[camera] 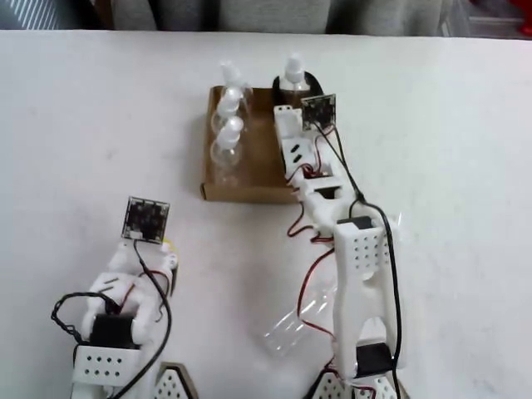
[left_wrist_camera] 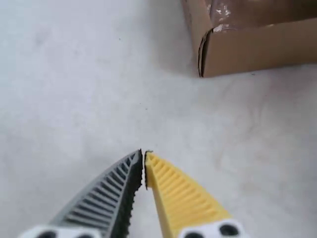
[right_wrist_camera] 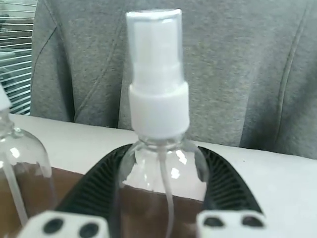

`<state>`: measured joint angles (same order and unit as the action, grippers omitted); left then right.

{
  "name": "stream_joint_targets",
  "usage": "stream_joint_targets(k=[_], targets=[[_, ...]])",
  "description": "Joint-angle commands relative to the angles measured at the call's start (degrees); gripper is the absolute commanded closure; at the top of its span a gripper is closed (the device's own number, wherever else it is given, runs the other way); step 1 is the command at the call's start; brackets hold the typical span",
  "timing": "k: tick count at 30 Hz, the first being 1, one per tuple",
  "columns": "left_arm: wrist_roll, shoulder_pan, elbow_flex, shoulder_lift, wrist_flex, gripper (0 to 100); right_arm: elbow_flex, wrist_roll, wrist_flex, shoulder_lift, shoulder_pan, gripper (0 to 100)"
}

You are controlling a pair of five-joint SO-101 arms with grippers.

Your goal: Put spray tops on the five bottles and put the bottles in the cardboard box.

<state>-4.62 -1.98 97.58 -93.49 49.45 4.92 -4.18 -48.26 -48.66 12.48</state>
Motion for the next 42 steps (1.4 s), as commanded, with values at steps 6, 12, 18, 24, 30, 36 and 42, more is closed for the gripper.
stream_joint_targets(k=[6,12,18,24,30,36,42], targets=[[-0.4,-0.7,-0.2,-0.5,0.0,97,-1.2,-0.3,0.4,1.4,-0.7,81.3],[-0.4,-0.7,-0.2,-0.5,0.0,97,2.4,2.9,0.5,5.6,-0.9,80.9],[-0.4,-0.7,-0.2,-0.5,0.0,97,6.1,4.1,1.5,8.5,-0.5,69.3],[-0.4,-0.7,-0.2,-0.5,0.0,97,6.1,4.3,4.6,9.3,-0.5,68.2],[-0.4,-0.7,-0.2,-0.5,0.0,97,4.7,4.3,4.9,9.4,-0.5,68.1],[-0.4,-0.7,-0.2,-0.5,0.0,97,3.1,4.3,8.3,10.7,-0.6,68.0],[-0.4,-0.7,-0.2,-0.5,0.0,97,2.8,7.2,15.8,14.5,-0.5,67.3]])
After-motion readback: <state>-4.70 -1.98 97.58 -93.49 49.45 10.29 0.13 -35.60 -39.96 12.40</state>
